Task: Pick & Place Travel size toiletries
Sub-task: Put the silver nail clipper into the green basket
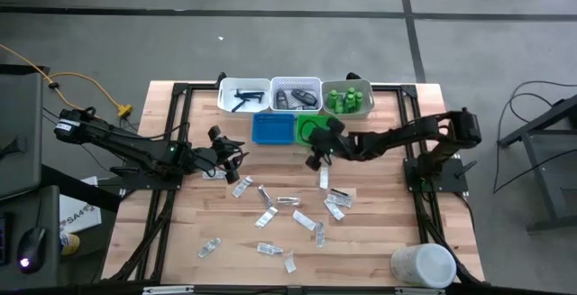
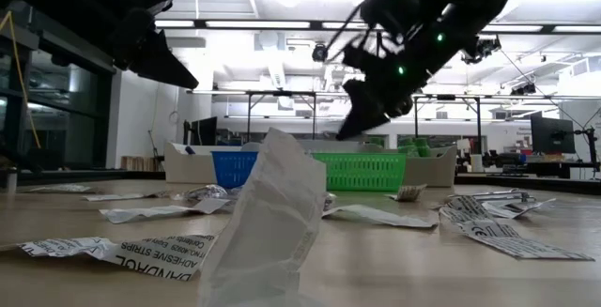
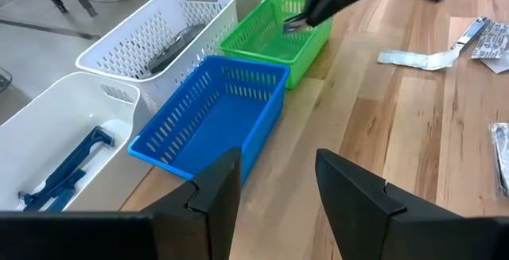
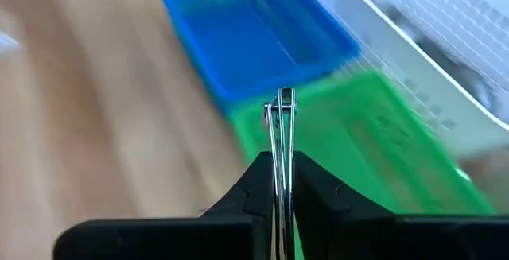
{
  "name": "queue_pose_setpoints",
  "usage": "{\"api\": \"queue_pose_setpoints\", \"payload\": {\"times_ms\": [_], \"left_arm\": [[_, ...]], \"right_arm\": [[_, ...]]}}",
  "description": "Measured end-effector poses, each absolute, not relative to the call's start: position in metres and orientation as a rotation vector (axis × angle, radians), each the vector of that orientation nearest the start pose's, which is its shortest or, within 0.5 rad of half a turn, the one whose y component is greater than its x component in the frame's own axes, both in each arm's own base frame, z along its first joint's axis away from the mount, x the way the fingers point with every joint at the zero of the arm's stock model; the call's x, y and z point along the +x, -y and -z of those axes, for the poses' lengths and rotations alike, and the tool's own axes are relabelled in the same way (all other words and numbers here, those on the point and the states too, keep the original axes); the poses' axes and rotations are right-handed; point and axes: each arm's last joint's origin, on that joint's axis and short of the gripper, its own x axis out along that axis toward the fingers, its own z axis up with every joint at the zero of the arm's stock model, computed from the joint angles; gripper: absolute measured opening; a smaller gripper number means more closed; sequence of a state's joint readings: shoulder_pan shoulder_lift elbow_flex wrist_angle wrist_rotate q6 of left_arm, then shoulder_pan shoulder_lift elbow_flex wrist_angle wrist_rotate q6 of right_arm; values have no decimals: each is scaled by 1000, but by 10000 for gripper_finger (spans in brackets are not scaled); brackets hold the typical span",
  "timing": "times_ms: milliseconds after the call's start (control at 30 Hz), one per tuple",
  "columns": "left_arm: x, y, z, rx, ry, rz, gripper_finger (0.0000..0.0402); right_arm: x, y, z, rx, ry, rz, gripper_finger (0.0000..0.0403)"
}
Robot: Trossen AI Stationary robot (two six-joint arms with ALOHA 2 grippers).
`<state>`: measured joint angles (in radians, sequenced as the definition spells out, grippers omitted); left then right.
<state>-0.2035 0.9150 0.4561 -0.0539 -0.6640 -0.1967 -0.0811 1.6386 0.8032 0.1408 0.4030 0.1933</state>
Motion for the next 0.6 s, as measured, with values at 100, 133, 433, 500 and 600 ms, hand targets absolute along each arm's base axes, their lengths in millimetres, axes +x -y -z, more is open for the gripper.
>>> {"api": "queue_pose_setpoints", "payload": {"times_ms": [100, 133, 433, 500, 600], "left_arm": [[184, 20, -213, 25, -423, -486, 161], [184, 20, -214, 25, -422, -486, 161], [184, 20, -214, 15, -420, -487, 161], [184, 20, -214, 14, -419, -487, 161], [184, 20, -214, 14, -419, -486, 161]], "right_arm": [[312, 50, -161, 42, -712, 560, 21], [310, 54, -160, 25, -733, 564, 21], [306, 63, -157, -65, -799, 573, 57], [305, 64, -158, -70, -799, 583, 73], [305, 64, -158, -74, -799, 588, 93]]}}
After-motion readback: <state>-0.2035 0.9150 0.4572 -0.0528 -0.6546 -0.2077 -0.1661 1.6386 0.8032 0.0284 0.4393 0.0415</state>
